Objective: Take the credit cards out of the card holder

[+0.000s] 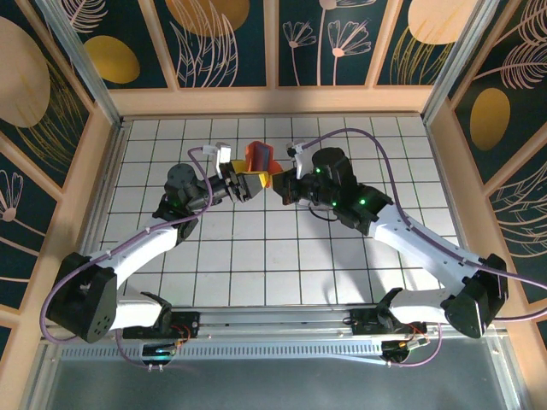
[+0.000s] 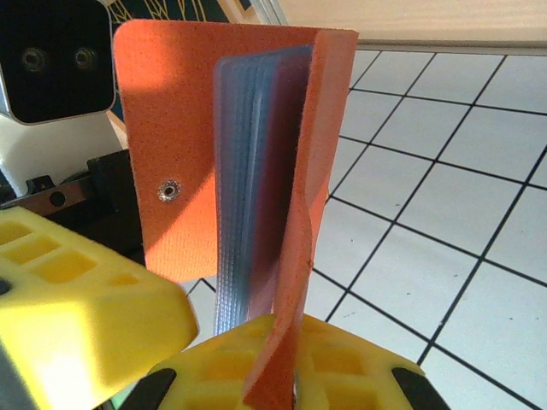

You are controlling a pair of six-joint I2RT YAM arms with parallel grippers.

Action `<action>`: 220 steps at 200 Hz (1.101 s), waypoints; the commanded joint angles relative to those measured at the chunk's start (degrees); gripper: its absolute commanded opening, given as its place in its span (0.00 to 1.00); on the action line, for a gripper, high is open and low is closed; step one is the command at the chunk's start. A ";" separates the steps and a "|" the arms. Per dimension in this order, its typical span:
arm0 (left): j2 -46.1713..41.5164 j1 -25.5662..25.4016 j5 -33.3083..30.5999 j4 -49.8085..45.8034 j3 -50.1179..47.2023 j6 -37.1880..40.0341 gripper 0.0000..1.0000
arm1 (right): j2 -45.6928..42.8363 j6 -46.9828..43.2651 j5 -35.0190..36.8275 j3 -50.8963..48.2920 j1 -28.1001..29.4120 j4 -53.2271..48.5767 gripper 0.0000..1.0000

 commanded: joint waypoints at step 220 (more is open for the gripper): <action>-2.21 -0.28 3.89 6.14 -0.14 -2.97 0.35 | -3.31 3.07 -0.95 -4.54 -1.29 14.21 0.39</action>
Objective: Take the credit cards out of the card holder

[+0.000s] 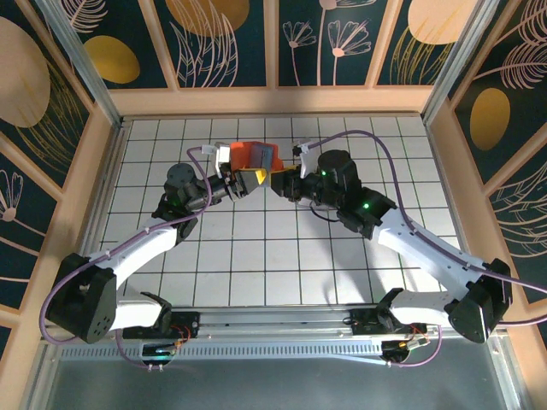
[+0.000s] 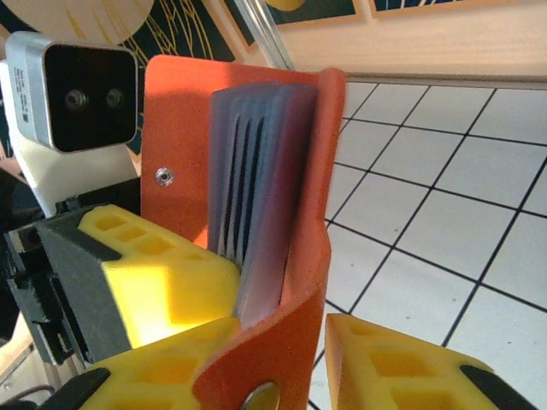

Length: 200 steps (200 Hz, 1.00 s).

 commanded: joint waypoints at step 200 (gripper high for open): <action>-4.78 -0.44 8.12 8.62 -1.87 -2.52 0.27 | -1.64 8.28 -13.10 -6.52 -4.94 24.51 0.43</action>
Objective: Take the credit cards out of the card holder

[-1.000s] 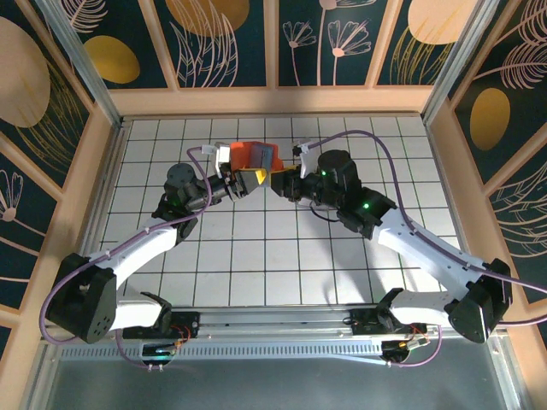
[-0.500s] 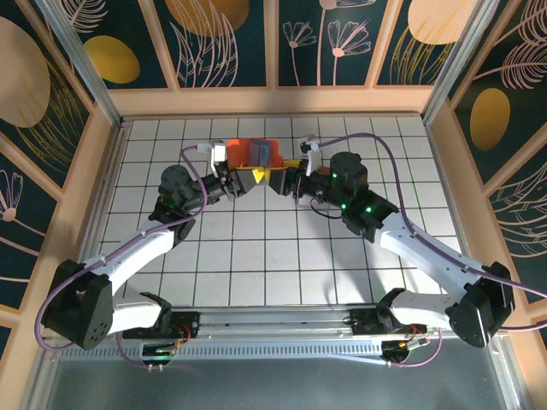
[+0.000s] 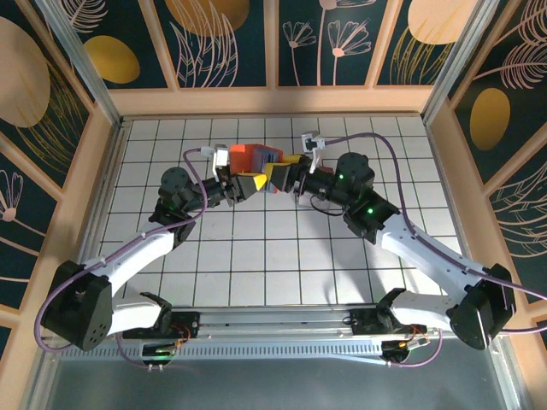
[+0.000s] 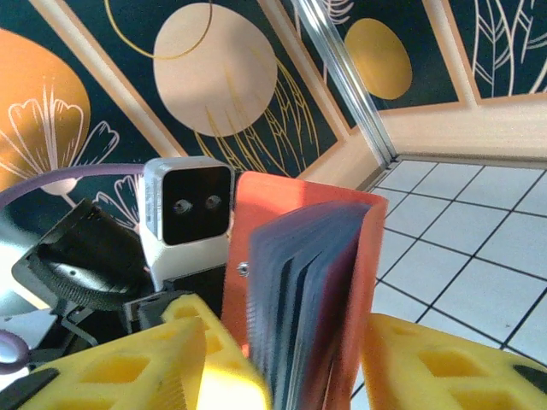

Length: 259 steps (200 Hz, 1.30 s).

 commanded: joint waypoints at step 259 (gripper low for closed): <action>0.32 -0.26 -0.13 9.30 -0.75 -4.52 0.21 | -1.06 8.51 -16.08 -5.35 -2.78 21.11 0.23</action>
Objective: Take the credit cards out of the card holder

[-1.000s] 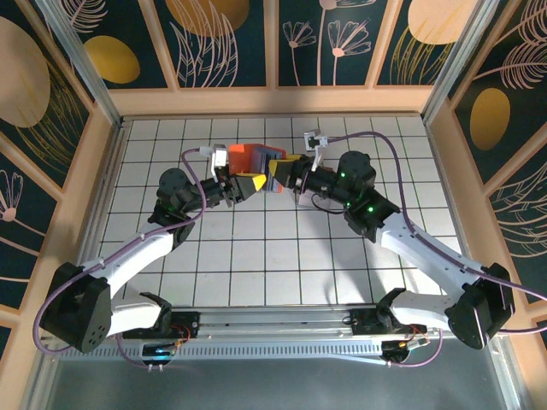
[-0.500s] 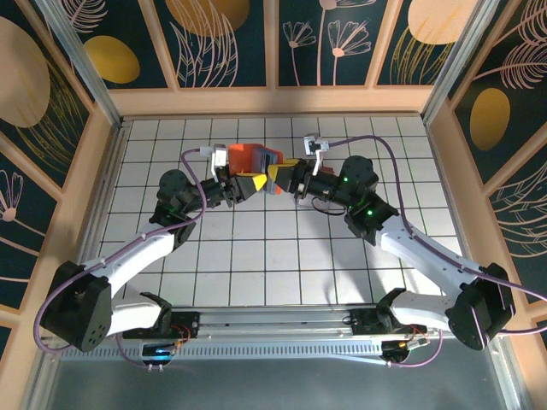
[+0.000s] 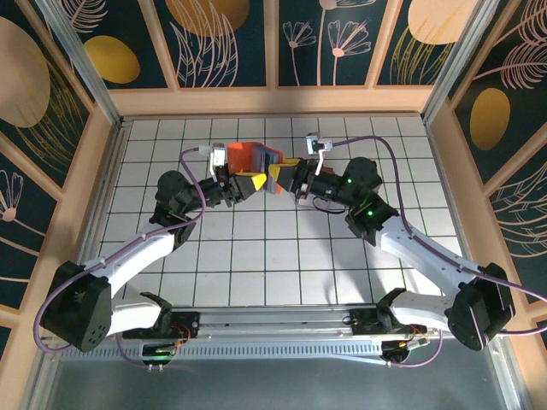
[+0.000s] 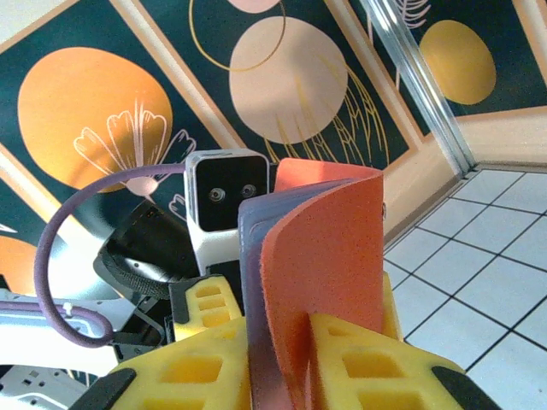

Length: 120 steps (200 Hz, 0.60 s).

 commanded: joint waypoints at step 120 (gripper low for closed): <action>0.87 0.13 -0.81 2.98 -0.01 -1.13 0.21 | 1.08 6.29 -9.01 -1.28 -1.35 14.54 0.27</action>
